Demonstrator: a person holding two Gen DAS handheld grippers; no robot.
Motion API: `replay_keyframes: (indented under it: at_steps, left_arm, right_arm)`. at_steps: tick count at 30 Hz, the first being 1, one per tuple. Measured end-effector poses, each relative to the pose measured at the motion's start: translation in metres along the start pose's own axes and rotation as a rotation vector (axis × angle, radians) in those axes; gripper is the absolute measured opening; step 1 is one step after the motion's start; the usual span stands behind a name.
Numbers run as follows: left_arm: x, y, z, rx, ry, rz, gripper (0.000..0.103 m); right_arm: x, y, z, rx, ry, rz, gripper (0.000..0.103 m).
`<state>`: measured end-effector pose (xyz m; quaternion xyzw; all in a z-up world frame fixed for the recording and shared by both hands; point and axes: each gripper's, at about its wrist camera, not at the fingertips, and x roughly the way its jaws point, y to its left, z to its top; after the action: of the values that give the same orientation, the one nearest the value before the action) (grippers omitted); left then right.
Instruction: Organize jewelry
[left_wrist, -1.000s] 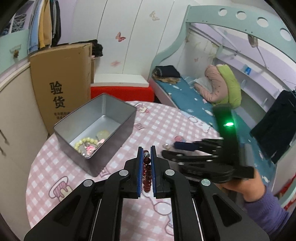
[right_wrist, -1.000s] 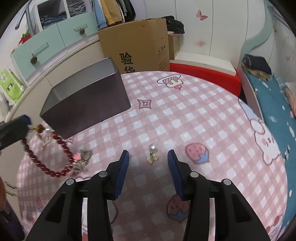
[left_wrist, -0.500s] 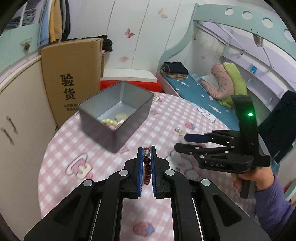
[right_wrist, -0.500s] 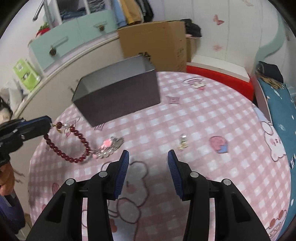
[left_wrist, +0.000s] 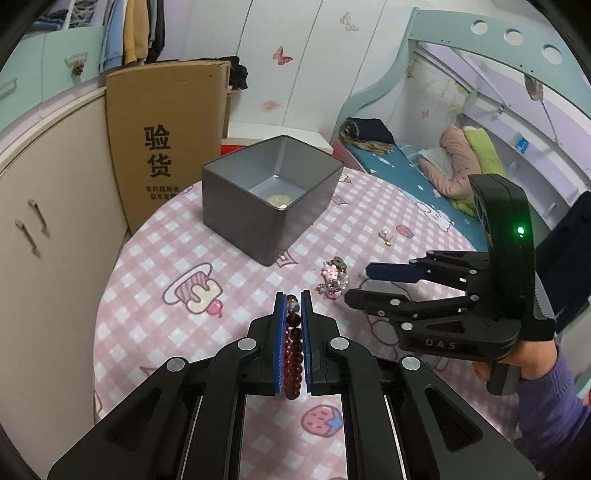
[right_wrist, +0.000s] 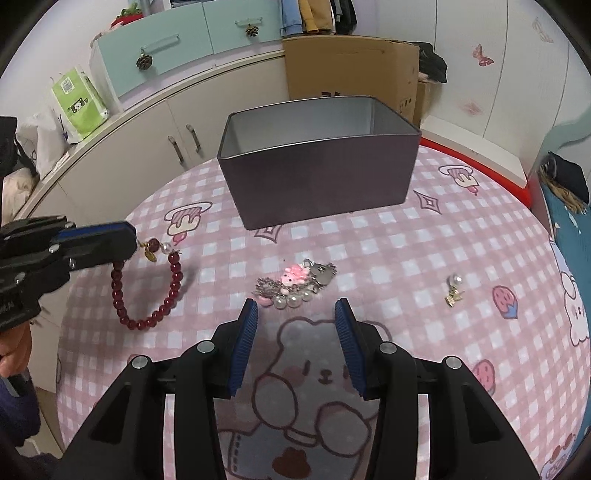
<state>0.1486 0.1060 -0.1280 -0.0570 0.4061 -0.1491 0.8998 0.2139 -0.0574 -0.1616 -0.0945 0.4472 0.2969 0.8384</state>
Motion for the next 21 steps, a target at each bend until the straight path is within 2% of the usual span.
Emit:
replay_keyframes:
  at_steps: [8, 12, 15, 16, 19, 21]
  left_arm:
    - [0.002, 0.003, 0.0, -0.009, 0.005, -0.017, 0.008]
    - [0.003, 0.006, 0.0, -0.013, 0.008, -0.021, 0.008]
    - [0.004, 0.007, 0.0, -0.016, 0.008, -0.028, 0.008]
    - [0.004, 0.007, 0.0, -0.016, 0.009, -0.03, 0.008]
    - [0.005, 0.005, -0.001, -0.011, 0.012, -0.036, 0.008]
    - [0.007, 0.005, 0.0, -0.01, 0.014, -0.041, 0.008]
  right_arm:
    - [0.004, 0.016, 0.011, -0.009, -0.027, -0.002, 0.043]
    - [0.009, 0.033, 0.01, -0.088, -0.038, -0.062, 0.042]
    - [0.012, 0.031, 0.011, -0.073, -0.038, -0.063, 0.04]
    - [0.011, 0.03, 0.011, -0.067, -0.04, -0.054, 0.03]
    - [0.01, 0.029, 0.009, -0.077, -0.036, -0.062, 0.015]
    - [0.009, 0.028, 0.008, -0.069, -0.035, -0.053, 0.015]
